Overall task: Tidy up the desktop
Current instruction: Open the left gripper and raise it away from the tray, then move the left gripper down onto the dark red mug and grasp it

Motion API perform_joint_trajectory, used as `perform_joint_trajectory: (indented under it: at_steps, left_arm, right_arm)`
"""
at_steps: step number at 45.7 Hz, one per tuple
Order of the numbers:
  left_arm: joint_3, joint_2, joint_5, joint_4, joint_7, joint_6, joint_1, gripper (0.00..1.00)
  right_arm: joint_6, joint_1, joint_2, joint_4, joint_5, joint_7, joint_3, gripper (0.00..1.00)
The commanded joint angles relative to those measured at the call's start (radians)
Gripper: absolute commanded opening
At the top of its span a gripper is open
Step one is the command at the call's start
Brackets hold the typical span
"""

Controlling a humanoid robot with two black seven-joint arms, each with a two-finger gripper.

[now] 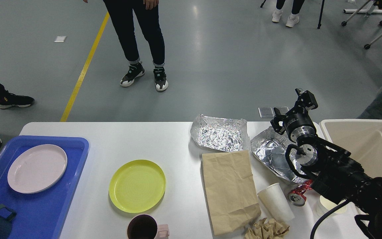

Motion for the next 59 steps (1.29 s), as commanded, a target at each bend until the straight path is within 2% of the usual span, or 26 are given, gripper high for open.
perform_joint_trajectory:
  at_steps: [1, 8, 13, 25, 34, 46, 54, 59]
  left_arm:
    - [0.047, 0.000, 0.002, 0.000, -0.001, 0.000, -0.074, 0.88]
    - [0.089, -0.029, 0.002, -0.001, -0.003, 0.000, -0.164, 0.92]
    - [0.087, -0.112, 0.001, -0.001, -0.016, 0.000, -0.229, 0.92]
    - [0.136, -0.363, 0.002, -0.030, -0.018, 0.000, -0.442, 0.93]
    - [0.136, -0.454, 0.001, -0.188, -0.018, 0.000, -0.546, 0.93]
    - [0.127, -0.545, -0.007, -0.336, -0.021, 0.000, -0.570, 0.93]
    - [0.095, -0.633, -0.026, -0.356, -0.024, 0.000, -0.562, 0.93]
    - [0.058, -0.647, -0.042, -0.354, -0.038, 0.000, -0.556, 0.93]
  right_arm:
    - [0.000, 0.000, 0.001, 0.000, 0.000, -0.001, 0.001, 1.00]
    - [0.000, 0.000, 0.001, 0.000, 0.000, 0.000, -0.001, 1.00]
    - [0.000, 0.000, -0.001, 0.000, 0.000, 0.000, 0.001, 1.00]
    - [0.000, 0.000, -0.001, 0.000, 0.000, 0.000, 0.001, 1.00]
    - [0.000, 0.000, -0.001, 0.000, 0.000, 0.000, -0.001, 1.00]
    - [0.000, 0.000, -0.001, 0.000, 0.000, 0.000, -0.001, 1.00]
    - [0.000, 0.000, 0.001, 0.000, 0.000, 0.000, -0.001, 1.00]
    - [0.000, 0.000, 0.001, 0.000, 0.000, 0.000, 0.001, 1.00]
